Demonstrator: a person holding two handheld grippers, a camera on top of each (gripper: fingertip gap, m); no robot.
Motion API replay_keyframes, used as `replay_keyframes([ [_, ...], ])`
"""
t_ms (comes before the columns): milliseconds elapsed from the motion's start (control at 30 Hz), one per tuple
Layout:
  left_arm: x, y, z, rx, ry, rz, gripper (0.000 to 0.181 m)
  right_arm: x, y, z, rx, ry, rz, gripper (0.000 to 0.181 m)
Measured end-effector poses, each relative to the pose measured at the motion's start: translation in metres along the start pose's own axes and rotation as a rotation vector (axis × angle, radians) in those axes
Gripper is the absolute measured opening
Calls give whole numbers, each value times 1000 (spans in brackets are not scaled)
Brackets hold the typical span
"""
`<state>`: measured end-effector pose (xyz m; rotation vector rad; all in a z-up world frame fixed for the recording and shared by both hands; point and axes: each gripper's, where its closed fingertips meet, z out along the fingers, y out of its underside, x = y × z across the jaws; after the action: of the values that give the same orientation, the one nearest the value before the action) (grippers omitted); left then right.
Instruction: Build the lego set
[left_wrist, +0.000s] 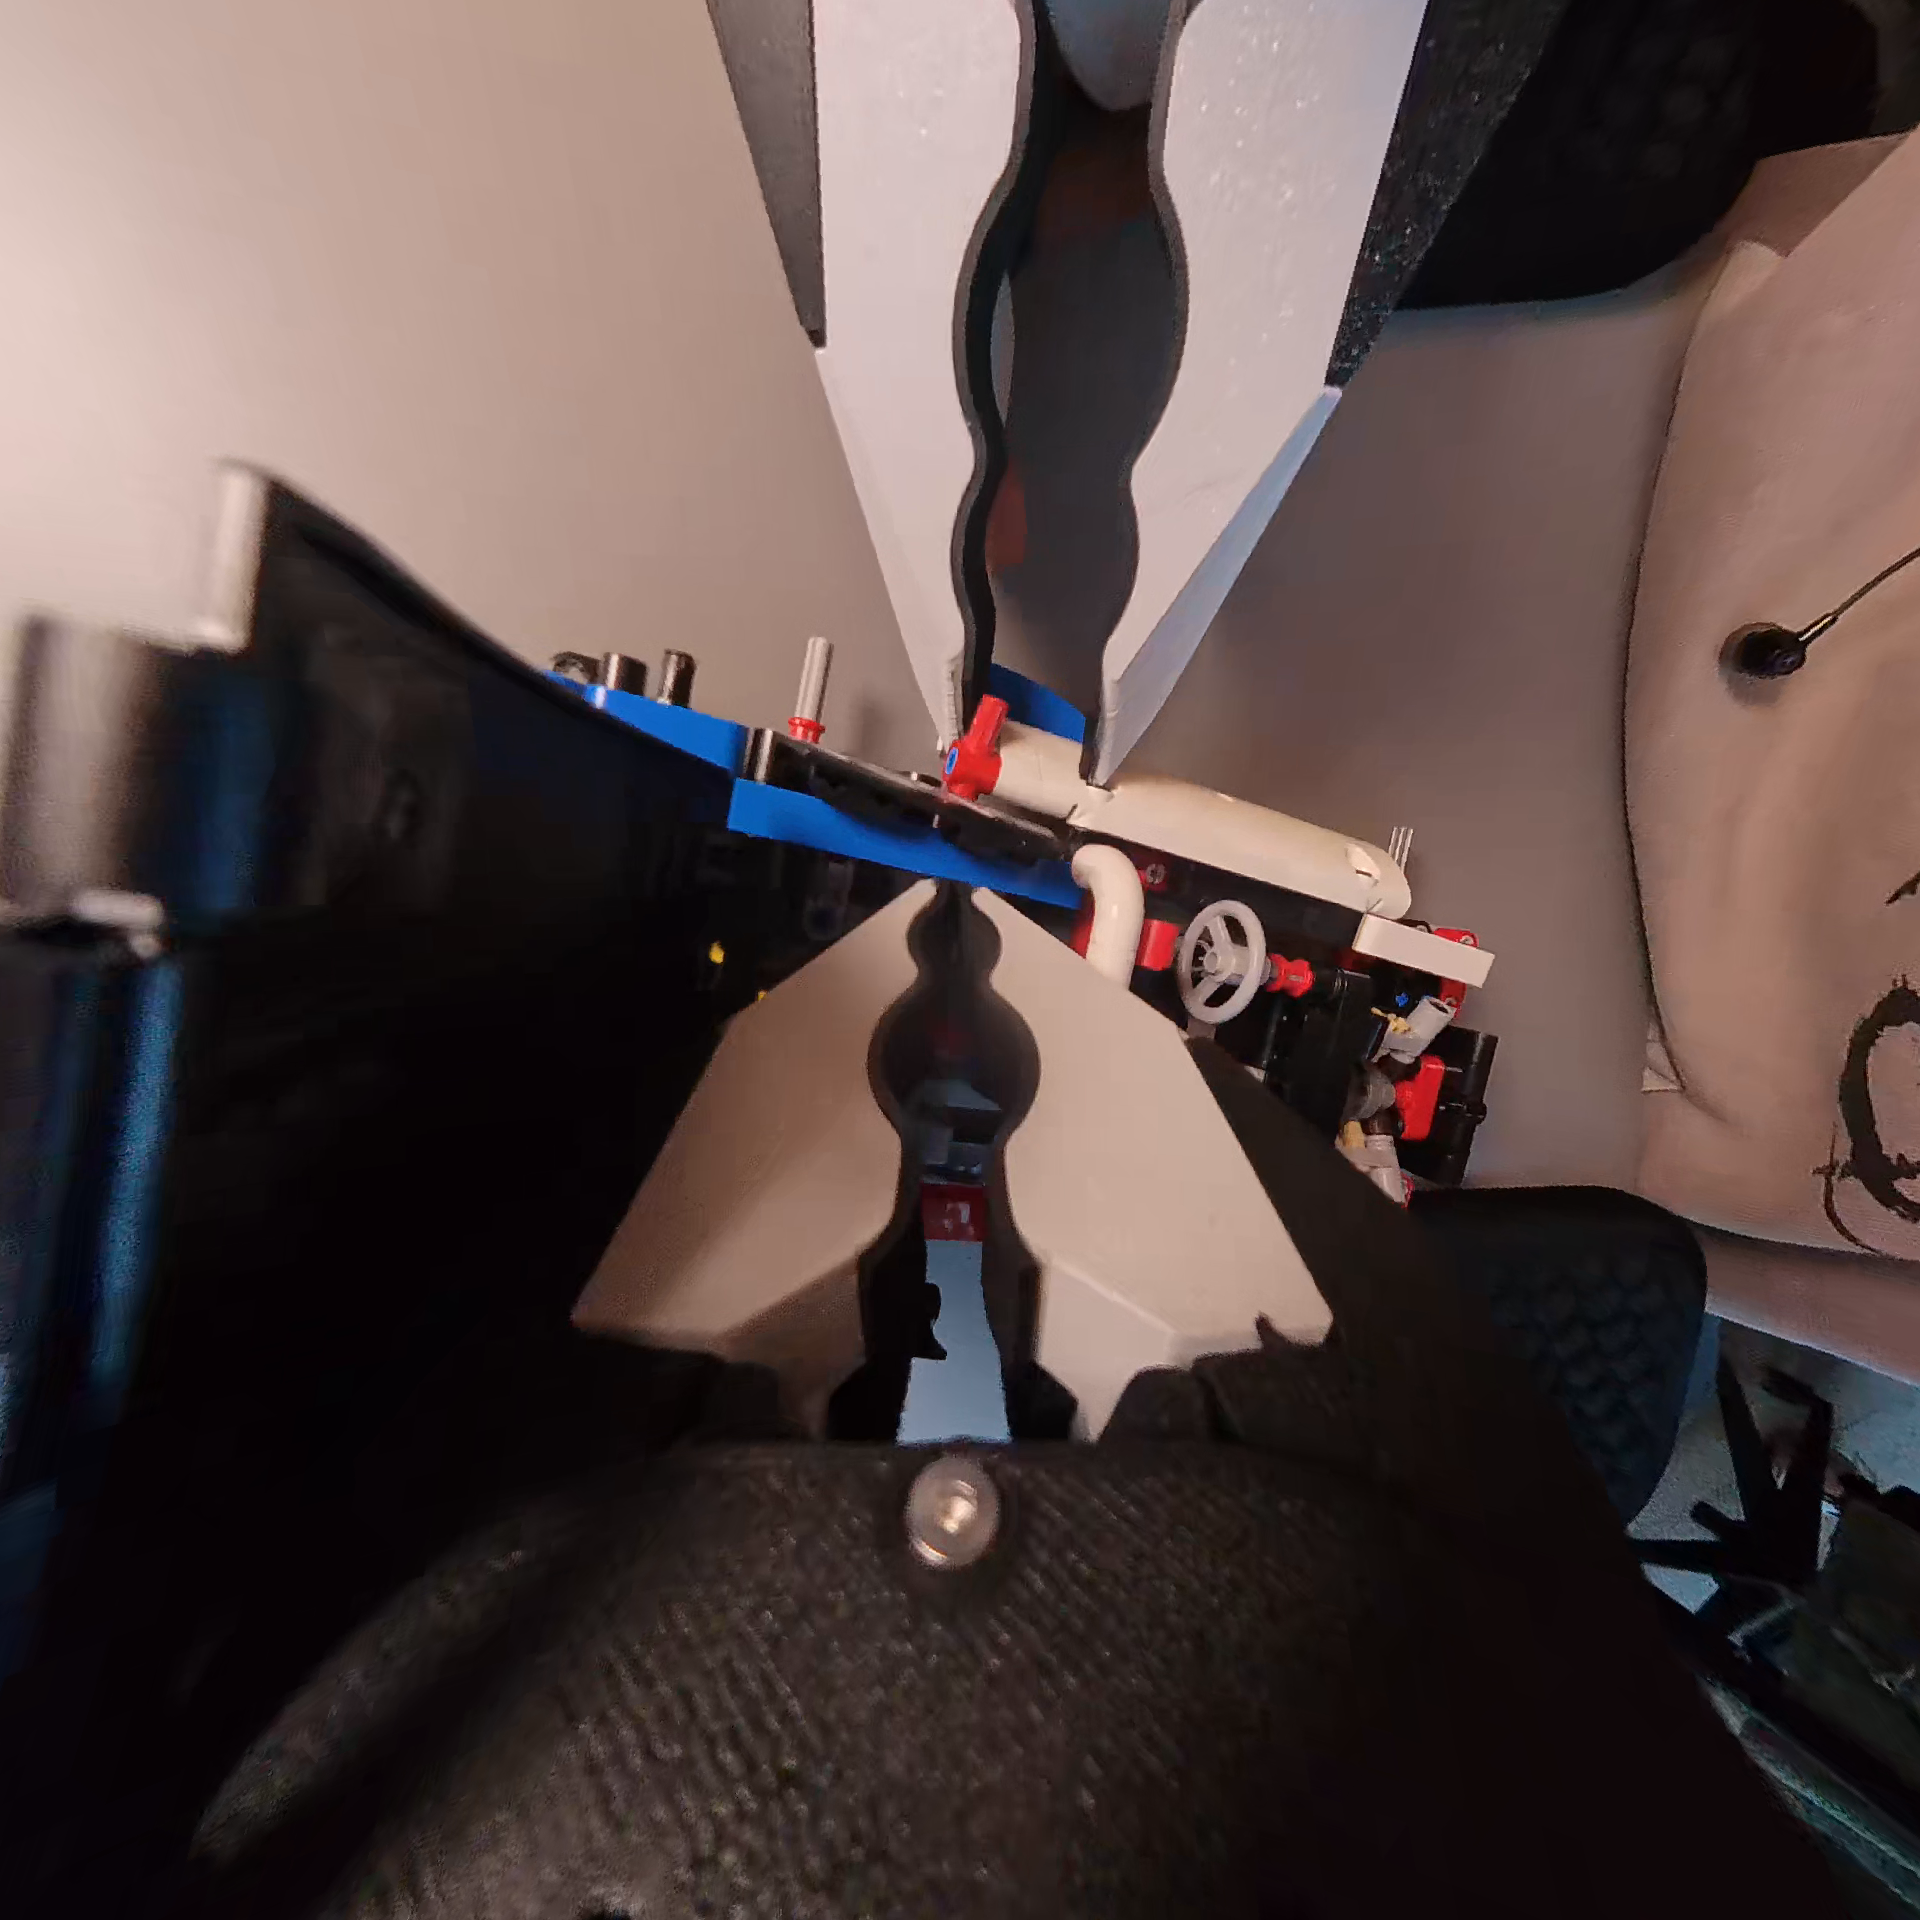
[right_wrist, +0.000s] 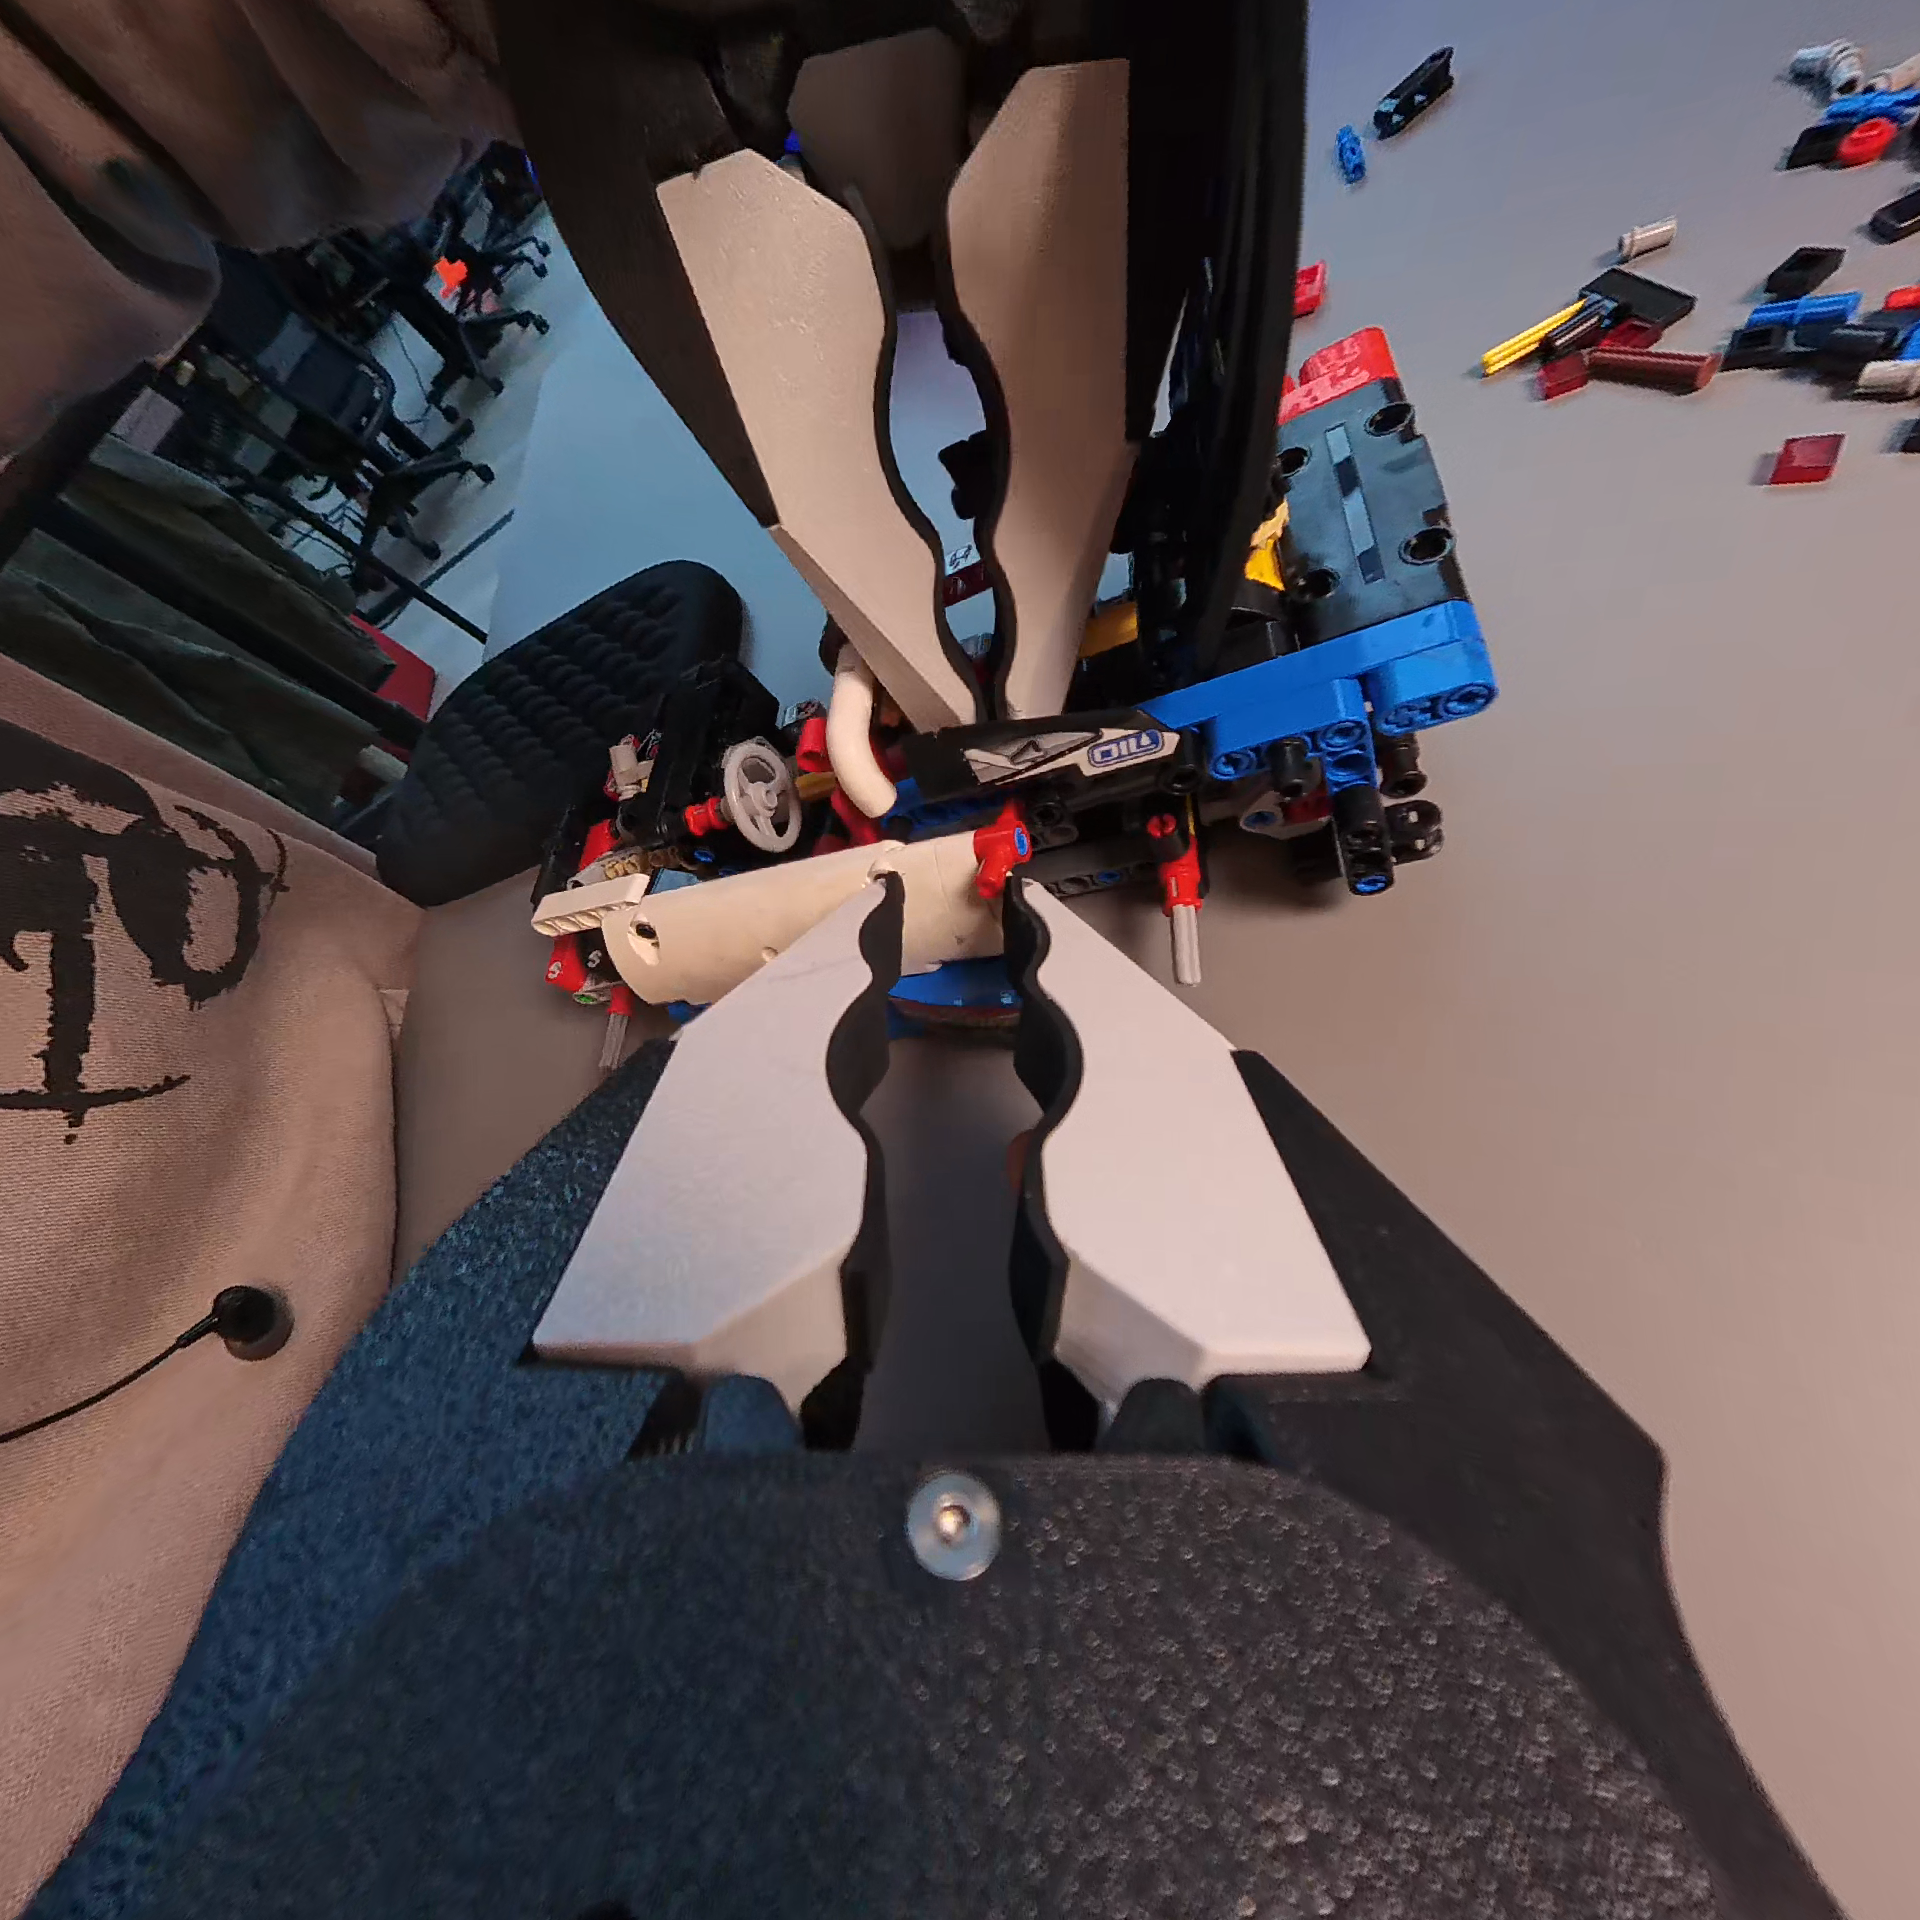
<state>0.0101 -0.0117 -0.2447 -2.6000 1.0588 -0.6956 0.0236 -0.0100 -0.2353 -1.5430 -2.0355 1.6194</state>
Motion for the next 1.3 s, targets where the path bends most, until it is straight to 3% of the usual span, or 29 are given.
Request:
replay_keyframes([
  [433,-2,0,0,41,-68,-42,0,0,-4,1,39,-24,-21,17],
  [667,3,-2,4,64,-61,-6,0,-6,-4,-1,21,-162,11,16],
  [1300,3,-8,3,127,-103,73,0,-4,0,-8,-51,-296,85,16],
])
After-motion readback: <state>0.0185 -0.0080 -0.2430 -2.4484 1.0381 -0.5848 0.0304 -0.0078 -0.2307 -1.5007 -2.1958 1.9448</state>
